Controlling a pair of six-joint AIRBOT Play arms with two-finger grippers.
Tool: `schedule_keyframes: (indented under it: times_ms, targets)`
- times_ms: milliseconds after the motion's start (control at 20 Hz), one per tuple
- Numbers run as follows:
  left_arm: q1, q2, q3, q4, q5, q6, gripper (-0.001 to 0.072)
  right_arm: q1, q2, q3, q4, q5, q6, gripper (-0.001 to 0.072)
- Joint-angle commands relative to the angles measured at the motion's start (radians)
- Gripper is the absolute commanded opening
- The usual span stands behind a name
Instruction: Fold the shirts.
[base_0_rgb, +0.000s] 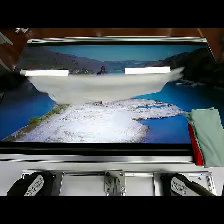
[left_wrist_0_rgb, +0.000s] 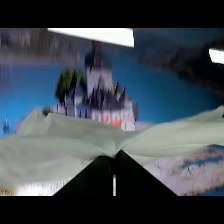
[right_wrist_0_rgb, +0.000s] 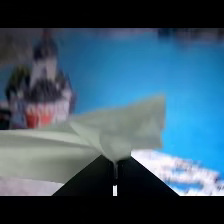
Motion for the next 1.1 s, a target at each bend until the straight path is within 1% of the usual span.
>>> schedule_keyframes:
  times_ms: [0,50,150,250,300,350,500,700,800,900,950,1050]
  targets:
    - [-0.002,0.029,0.475,0.007,0.003,-0.038,0.0041,0.0,0.293,0.159,-0.007,-0.165,-0.01,0.0063]
    - [-0.002,0.034,0.58,0.029,0.003,-0.09,0.0041,0.0,0.36,0.181,-0.043,-0.206,0.003,0.0063]
    - [-0.002,0.047,0.729,0.116,-0.008,-0.179,0.0041,0.0,0.486,0.197,-0.152,-0.245,0.073,0.0062]
    - [-0.002,0.091,0.783,0.235,-0.042,-0.224,0.0041,0.0,0.582,0.197,-0.29,-0.223,0.163,0.0063]
    - [-0.002,0.121,0.778,0.293,-0.072,-0.24,0.0041,0.0,0.621,0.197,-0.351,-0.201,0.193,0.0063]
    - [-0.002,0.146,0.777,0.355,-0.13,-0.249,0.0041,0.0,0.651,0.197,-0.389,-0.175,0.204,0.0063]
    - [-0.002,0.192,0.777,0.472,-0.317,-0.253,0.0041,0.0,0.7,0.197,-0.449,-0.04,0.205,0.0063]
    - [-0.002,0.203,0.749,0.484,-0.461,-0.253,0.0042,0.0,0.666,0.197,-0.53,0.223,0.179,0.0063]
    - [-0.002,0.202,0.687,0.48,-0.482,-0.254,0.0042,0.0,0.608,0.197,-0.525,0.331,0.153,0.0063]
    - [-0.002,0.2,0.6,0.477,-0.485,-0.286,0.0042,0.0,0.517,0.196,-0.523,0.431,0.153,0.0063]
    - [-0.002,0.196,0.536,0.477,-0.497,-0.291,0.0042,0.0,0.461,0.193,-0.52,0.5,0.156,0.0063]
    - [-0.002,0.183,0.372,0.477,-0.513,-0.297,0.0042,0.0,0.338,0.128,-0.518,0.61,0.219,0.0062]
